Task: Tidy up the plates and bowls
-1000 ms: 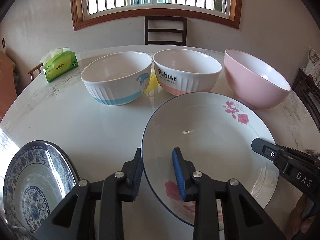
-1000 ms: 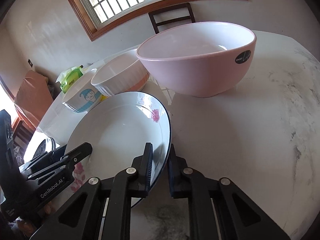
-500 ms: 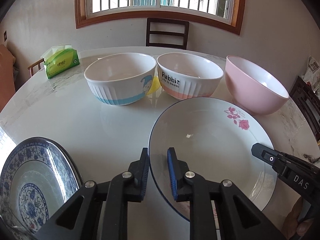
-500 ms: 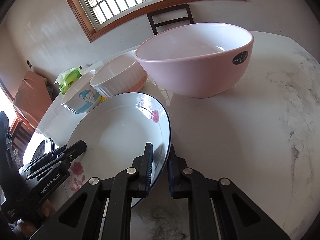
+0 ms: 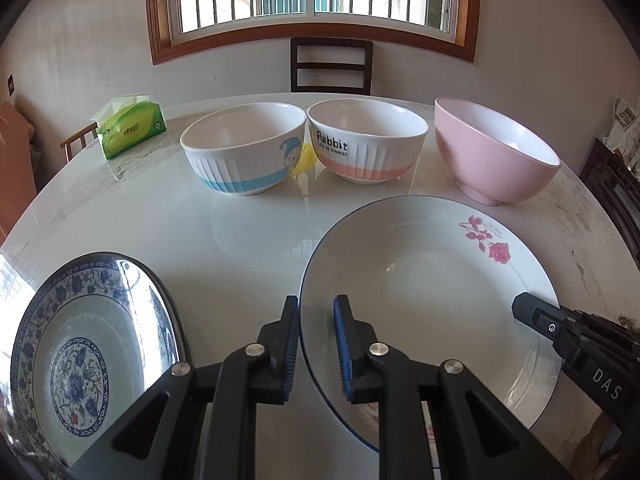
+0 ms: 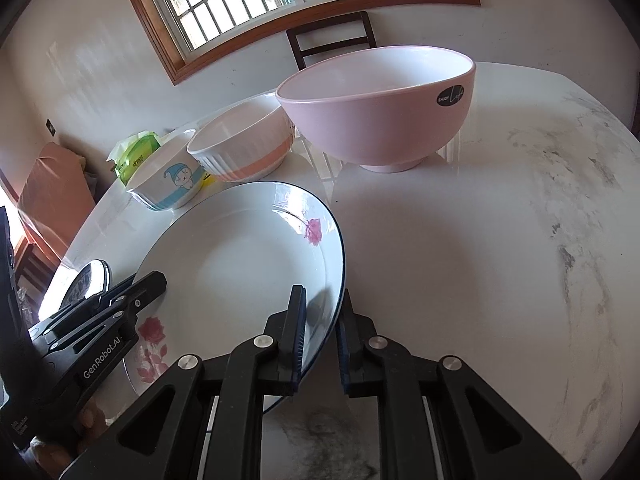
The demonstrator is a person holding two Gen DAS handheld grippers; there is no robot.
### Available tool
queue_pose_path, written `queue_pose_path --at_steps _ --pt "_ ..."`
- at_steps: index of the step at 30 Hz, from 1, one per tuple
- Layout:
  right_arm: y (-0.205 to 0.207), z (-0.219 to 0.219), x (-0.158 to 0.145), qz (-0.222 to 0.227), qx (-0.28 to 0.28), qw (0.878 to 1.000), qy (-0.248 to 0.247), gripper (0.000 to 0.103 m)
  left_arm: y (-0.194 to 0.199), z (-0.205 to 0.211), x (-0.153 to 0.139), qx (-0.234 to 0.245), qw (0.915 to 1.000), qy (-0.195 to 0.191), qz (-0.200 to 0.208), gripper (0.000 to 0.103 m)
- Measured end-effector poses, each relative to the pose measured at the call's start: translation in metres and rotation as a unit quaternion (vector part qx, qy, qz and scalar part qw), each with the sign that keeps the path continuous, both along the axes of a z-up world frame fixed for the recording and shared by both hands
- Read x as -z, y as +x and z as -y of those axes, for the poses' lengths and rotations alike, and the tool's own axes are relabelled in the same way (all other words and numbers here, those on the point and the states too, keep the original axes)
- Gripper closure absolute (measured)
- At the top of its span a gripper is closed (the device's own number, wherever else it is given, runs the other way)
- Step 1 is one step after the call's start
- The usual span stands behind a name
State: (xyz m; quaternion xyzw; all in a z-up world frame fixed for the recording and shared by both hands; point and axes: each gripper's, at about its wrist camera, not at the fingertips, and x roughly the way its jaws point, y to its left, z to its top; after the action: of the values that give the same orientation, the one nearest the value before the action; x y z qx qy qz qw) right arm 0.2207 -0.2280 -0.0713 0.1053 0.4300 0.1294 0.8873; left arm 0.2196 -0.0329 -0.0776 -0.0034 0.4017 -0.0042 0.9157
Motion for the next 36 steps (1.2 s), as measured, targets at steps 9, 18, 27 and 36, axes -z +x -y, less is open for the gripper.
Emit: queue_pose_path --at_steps 9,18,27,36 --pt "-0.031 0.004 -0.004 0.019 0.013 1.0 0.004 0.09 -0.021 0.002 -0.002 0.003 0.9998 -0.011 -0.014 0.085" --pt "-0.049 0.004 -0.007 0.026 0.011 1.0 0.012 0.09 -0.032 -0.01 -0.004 -0.008 0.9993 -0.025 -0.027 0.085" --pt "-0.063 -0.006 -0.015 0.037 -0.002 0.999 0.014 0.09 -0.042 -0.026 -0.015 -0.022 0.9991 -0.031 -0.017 0.086" --pt "-0.068 -0.022 -0.027 0.046 -0.017 0.999 0.011 0.09 -0.056 -0.051 -0.025 -0.037 0.9984 -0.04 -0.013 0.086"
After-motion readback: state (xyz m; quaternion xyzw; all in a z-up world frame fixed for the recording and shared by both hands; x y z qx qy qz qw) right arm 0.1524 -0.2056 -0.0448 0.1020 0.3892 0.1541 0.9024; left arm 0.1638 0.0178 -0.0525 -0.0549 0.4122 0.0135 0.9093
